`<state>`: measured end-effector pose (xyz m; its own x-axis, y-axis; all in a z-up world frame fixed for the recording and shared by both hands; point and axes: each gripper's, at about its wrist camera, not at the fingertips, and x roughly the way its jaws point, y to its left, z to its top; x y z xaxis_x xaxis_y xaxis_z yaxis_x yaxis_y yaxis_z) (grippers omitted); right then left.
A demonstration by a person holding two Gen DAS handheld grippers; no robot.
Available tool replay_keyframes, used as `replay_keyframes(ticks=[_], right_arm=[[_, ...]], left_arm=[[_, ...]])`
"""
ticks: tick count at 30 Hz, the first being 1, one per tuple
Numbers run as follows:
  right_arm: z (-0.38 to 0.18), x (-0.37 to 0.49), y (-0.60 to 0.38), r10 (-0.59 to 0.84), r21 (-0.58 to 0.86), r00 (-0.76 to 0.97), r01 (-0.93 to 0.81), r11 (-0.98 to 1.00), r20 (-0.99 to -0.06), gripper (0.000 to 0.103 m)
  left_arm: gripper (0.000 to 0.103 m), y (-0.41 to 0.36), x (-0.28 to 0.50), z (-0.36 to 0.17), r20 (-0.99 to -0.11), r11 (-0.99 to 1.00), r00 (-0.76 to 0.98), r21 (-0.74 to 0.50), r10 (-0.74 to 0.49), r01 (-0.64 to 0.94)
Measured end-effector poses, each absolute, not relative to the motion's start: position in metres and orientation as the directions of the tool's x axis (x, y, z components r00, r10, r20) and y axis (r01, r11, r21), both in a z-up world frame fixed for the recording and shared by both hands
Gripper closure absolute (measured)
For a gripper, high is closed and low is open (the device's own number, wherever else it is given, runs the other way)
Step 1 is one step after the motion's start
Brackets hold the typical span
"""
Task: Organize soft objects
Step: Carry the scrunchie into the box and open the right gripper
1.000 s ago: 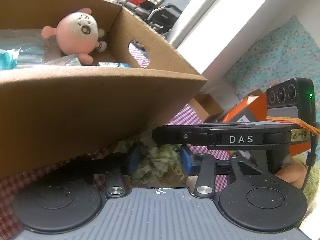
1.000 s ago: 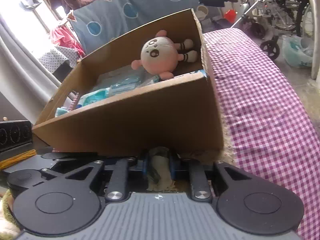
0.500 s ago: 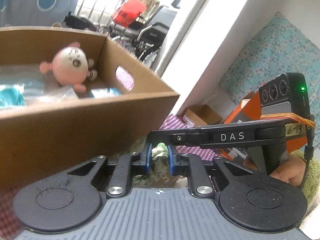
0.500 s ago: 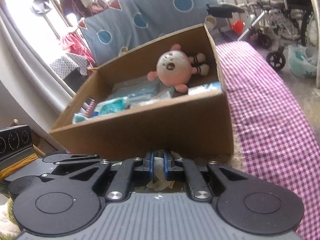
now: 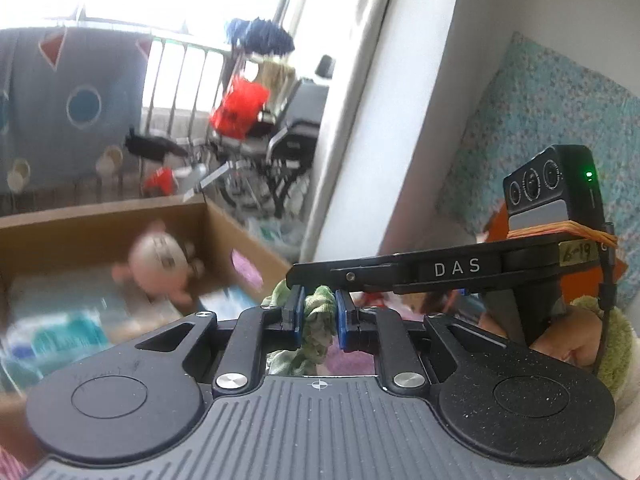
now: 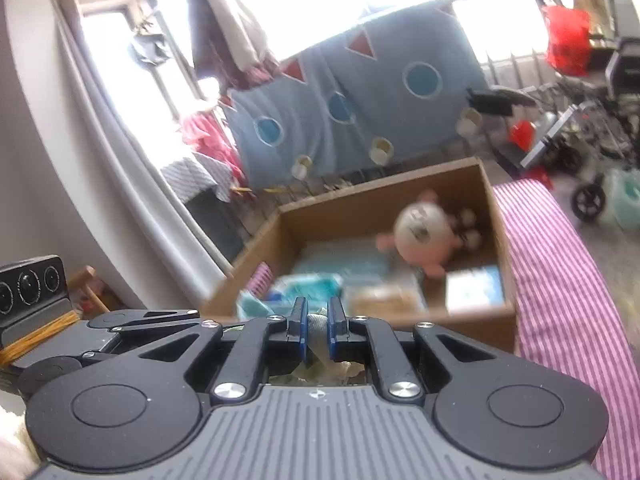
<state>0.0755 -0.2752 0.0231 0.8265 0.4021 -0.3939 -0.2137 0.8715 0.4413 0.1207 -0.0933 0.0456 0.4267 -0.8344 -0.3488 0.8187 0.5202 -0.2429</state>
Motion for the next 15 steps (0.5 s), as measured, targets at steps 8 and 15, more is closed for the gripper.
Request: replay_keyframes(ticks=[8,15], right_arm=[[0.075,0.125,-0.278,0.463,0.401,0.828,-0.326,0.856,-0.315,0.093],[0.073,0.2,-0.288,0.533,0.454,0.764,-0.355,0.817,-0.364,0.093]], left_arm=[[0.088,-0.099,0.164,0.08,-0.311,0.545,0.475,-0.196,-0.823,0.815],[0.088,-0.111,0.212,0.06,-0.414,0.596,0.483,-0.204,-0.772,0.777]])
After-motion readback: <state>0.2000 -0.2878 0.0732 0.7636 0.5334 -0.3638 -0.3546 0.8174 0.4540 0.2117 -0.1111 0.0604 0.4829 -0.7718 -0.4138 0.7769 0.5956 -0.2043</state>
